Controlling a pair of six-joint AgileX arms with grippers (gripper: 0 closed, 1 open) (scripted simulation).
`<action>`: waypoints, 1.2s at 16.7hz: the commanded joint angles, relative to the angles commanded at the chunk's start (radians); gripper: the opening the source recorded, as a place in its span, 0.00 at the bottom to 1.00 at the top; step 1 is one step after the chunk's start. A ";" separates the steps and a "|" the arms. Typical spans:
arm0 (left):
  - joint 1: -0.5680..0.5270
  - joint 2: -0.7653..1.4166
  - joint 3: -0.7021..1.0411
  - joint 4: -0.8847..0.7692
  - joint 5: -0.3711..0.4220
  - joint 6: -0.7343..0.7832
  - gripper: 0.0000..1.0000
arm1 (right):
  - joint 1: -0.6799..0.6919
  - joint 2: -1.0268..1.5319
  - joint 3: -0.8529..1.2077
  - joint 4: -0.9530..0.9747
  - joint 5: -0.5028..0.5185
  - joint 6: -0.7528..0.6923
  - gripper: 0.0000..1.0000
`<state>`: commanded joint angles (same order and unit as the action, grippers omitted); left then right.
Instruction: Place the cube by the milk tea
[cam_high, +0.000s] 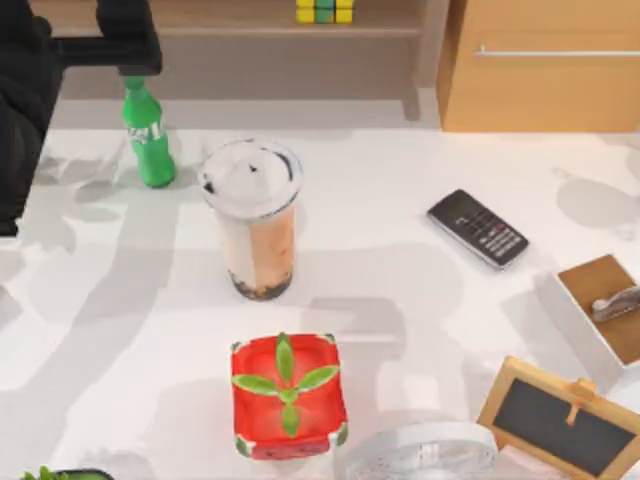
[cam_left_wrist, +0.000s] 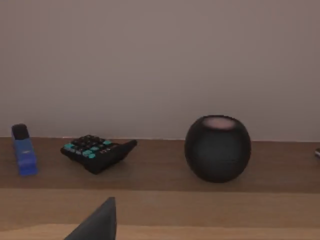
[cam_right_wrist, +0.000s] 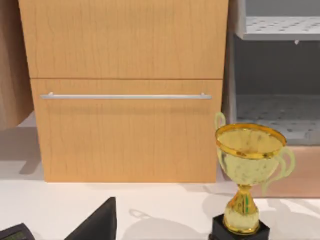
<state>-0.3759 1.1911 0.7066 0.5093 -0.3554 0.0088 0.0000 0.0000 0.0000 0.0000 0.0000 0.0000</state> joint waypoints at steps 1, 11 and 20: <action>-0.035 0.127 0.063 0.044 -0.032 0.001 1.00 | 0.000 0.000 0.000 0.000 0.000 0.000 1.00; -0.288 0.979 0.551 0.398 -0.258 0.009 1.00 | 0.000 0.000 0.000 0.000 0.000 0.000 1.00; -0.296 1.035 0.598 0.420 -0.271 0.007 1.00 | 0.000 0.000 0.000 0.000 0.000 0.000 1.00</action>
<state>-0.6718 2.2256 1.3042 0.9297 -0.6267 0.0160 0.0000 0.0000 0.0000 0.0000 0.0000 0.0000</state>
